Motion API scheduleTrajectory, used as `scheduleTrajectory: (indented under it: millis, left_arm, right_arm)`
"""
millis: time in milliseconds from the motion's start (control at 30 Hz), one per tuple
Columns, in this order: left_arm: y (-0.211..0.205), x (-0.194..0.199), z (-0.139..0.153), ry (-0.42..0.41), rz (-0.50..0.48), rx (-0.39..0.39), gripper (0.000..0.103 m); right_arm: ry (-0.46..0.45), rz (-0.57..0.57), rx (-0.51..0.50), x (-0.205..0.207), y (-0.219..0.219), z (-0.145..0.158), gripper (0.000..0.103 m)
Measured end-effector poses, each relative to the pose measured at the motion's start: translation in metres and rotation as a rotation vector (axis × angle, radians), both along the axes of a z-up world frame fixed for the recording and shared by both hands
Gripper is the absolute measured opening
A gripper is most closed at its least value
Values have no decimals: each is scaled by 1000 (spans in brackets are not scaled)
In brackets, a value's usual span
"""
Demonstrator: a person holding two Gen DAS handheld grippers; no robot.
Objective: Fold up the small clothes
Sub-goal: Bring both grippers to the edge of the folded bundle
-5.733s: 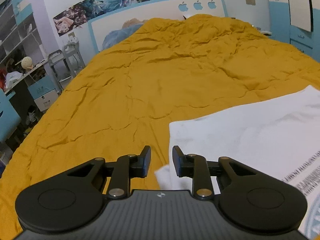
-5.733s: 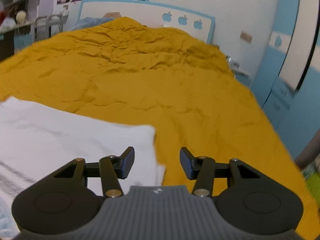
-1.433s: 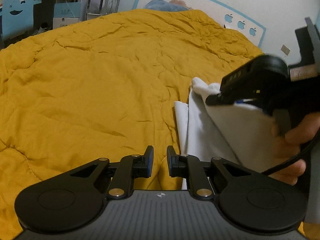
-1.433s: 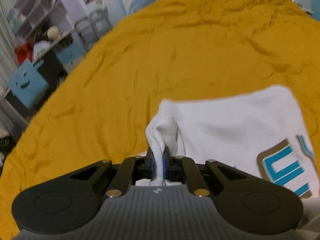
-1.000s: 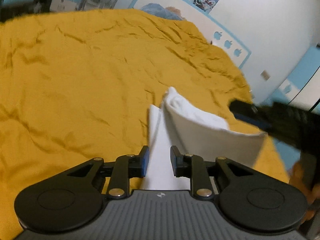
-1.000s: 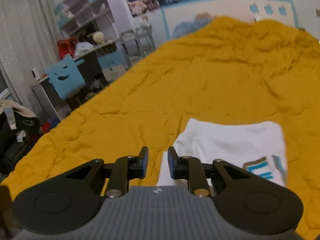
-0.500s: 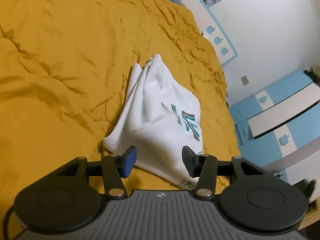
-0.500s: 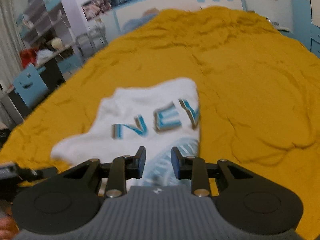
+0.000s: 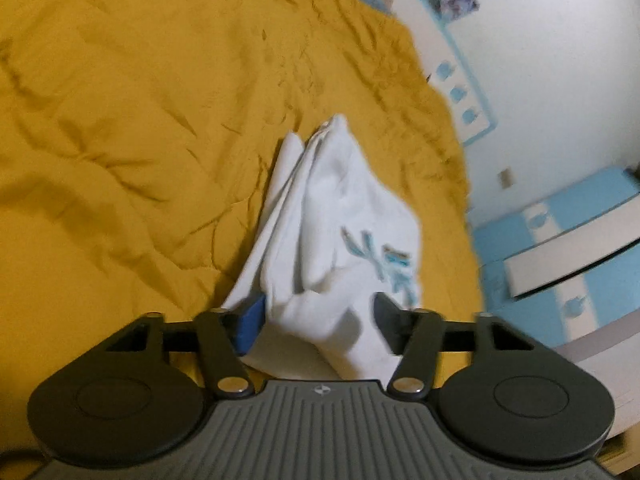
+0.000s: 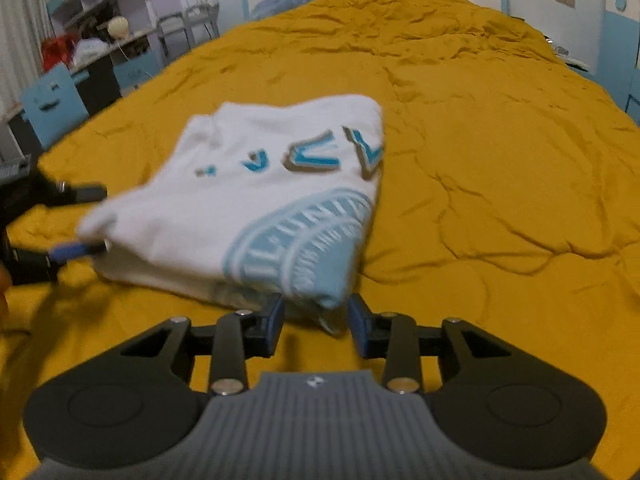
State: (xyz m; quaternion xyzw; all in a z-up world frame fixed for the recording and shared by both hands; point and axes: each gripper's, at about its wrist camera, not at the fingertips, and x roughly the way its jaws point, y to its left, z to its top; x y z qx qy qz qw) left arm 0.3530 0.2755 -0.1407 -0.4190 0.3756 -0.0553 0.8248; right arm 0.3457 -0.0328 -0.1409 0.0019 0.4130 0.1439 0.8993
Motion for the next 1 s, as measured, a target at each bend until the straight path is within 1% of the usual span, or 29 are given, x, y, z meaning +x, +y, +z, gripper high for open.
scheduleTrajectory:
  millis: [33,67,100,200,267,300,333,400,500,567,667,833,967,1000]
  left_arm:
    - [-3,4,1,11,-10,37,38]
    - [-6,5,4,3,-20,57,29]
    - [-8,3,8,-16,-22,67,22]
    - [-15,-10,35,-128,-12,128,18]
    - [-22,-15,54,-166,-24,218,17]
    - [-25,-15,59,-158,-34,263,16]
    - [-26,-14,60,-136,-45,311,16]
    - [-27,-12,51,-85,-53,374,16]
    - [-27,-12,25,-3,-60,416,16]
    - [-30,-14,12,34,-62,434,16]
    - [-39,-14,9,55,-68,491,17]
    - [-51,-13,1,78,-80,583,21]
    - [-51,-21,10,100,-65,587,21]
    - [-52,-17,10,106,-61,586,22]
  right_arm:
    - [5,-4,-5,1,-2,-4,31]
    - [10,-6,-6,2,-2,-6,31]
    - [13,-9,-11,5,-2,-9,31]
    - [9,-3,-9,10,1,-14,31]
    - [1,-3,-16,13,5,-15,29]
    - [-4,-10,-20,14,6,-16,20]
    - [0,-18,-11,15,5,-16,18]
    - [3,-21,-1,13,3,-15,12]
    - [-9,-13,13,7,0,-12,6]
    - [-3,-14,22,4,-1,-12,2]
    - [12,-10,22,3,-3,-16,1]
    - [64,-10,45,8,-7,-28,0]
    - [87,-8,62,11,-11,-32,0]
    - [93,-8,68,12,-12,-33,0]
